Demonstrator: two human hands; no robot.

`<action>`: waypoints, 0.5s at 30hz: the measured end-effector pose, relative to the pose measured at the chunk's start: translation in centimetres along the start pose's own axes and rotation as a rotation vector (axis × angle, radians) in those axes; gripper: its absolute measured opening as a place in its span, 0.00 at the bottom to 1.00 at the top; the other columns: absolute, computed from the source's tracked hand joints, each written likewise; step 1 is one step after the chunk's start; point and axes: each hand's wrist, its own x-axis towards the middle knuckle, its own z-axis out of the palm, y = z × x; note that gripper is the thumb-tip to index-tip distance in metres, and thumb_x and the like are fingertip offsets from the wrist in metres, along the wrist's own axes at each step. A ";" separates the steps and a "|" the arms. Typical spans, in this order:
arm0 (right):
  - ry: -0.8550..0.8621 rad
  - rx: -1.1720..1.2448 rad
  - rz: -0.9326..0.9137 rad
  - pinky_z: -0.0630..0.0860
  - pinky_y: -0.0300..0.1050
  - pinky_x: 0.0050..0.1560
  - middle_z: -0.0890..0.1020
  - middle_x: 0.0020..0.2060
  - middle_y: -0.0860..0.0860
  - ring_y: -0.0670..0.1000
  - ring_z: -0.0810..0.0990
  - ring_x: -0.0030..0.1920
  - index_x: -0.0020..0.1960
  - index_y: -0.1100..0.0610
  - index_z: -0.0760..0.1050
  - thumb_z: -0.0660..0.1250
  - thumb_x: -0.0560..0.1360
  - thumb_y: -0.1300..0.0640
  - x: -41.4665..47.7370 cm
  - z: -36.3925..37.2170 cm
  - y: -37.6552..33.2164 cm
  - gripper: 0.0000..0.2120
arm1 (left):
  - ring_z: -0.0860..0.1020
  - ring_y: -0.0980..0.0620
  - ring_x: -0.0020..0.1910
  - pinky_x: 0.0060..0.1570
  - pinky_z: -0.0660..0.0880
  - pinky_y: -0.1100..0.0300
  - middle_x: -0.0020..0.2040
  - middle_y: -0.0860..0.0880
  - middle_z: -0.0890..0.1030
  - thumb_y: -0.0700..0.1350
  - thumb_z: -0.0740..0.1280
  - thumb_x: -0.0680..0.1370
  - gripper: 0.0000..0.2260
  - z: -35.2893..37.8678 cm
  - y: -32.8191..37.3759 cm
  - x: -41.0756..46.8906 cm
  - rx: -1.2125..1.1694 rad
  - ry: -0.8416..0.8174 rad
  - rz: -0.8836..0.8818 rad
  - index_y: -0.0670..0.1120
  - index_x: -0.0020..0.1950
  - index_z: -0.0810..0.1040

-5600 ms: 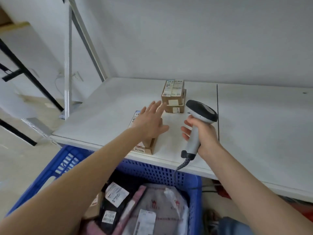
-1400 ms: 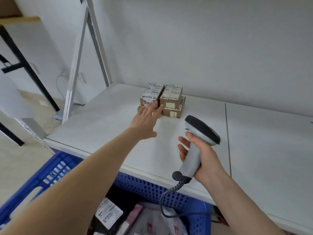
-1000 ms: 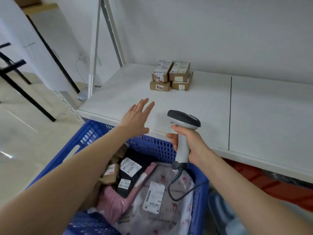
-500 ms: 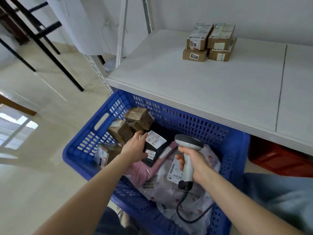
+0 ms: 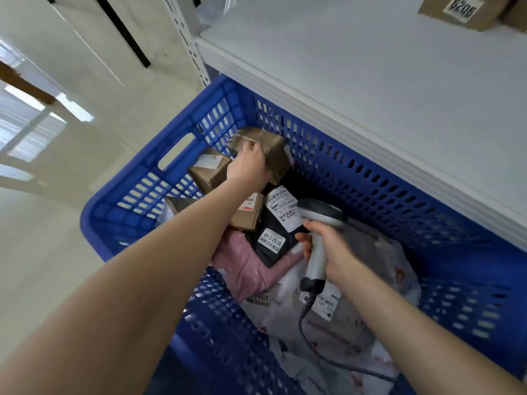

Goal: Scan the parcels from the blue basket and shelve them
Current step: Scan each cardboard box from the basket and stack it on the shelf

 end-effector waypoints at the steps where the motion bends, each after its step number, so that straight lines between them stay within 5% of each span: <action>1: -0.009 0.007 -0.002 0.69 0.33 0.21 0.80 0.27 0.51 0.43 0.72 0.19 0.40 0.58 0.77 0.69 0.75 0.58 0.4 0.0 0.0 0.06 | 0.73 0.40 0.62 0.51 0.77 0.47 0.70 0.41 0.65 0.47 0.70 0.75 0.29 0.2 0.2 1.0 0.008 0.004 -0.015 0.43 0.73 0.62; 8: -0.052 0.015 -0.064 0.68 0.33 0.21 0.81 0.27 0.50 0.42 0.71 0.20 0.41 0.57 0.78 0.69 0.75 0.58 2.8 -1.1 -0.3 0.04 | 0.76 0.41 0.56 0.43 0.71 0.50 0.60 0.43 0.73 0.45 0.68 0.77 0.15 2.6 1.7 2.0 0.113 0.048 0.017 0.43 0.63 0.74; 13: -0.023 0.034 -0.094 0.70 0.33 0.24 0.82 0.28 0.49 0.41 0.73 0.20 0.42 0.56 0.78 0.69 0.75 0.57 1.9 -3.1 -0.3 0.04 | 0.73 0.44 0.61 0.61 0.66 0.53 0.62 0.47 0.74 0.46 0.59 0.80 0.15 5.4 3.0 -3.6 0.214 0.092 0.341 0.49 0.66 0.74; 15: -0.012 0.033 -0.121 0.71 0.33 0.24 0.82 0.27 0.49 0.41 0.73 0.20 0.42 0.56 0.78 0.69 0.75 0.57 1.5 -3.6 -0.4 0.04 | 0.72 0.45 0.61 0.51 0.71 0.53 0.62 0.46 0.72 0.45 0.59 0.80 0.16 4.4 2.7 -3.5 0.131 0.173 0.313 0.48 0.68 0.71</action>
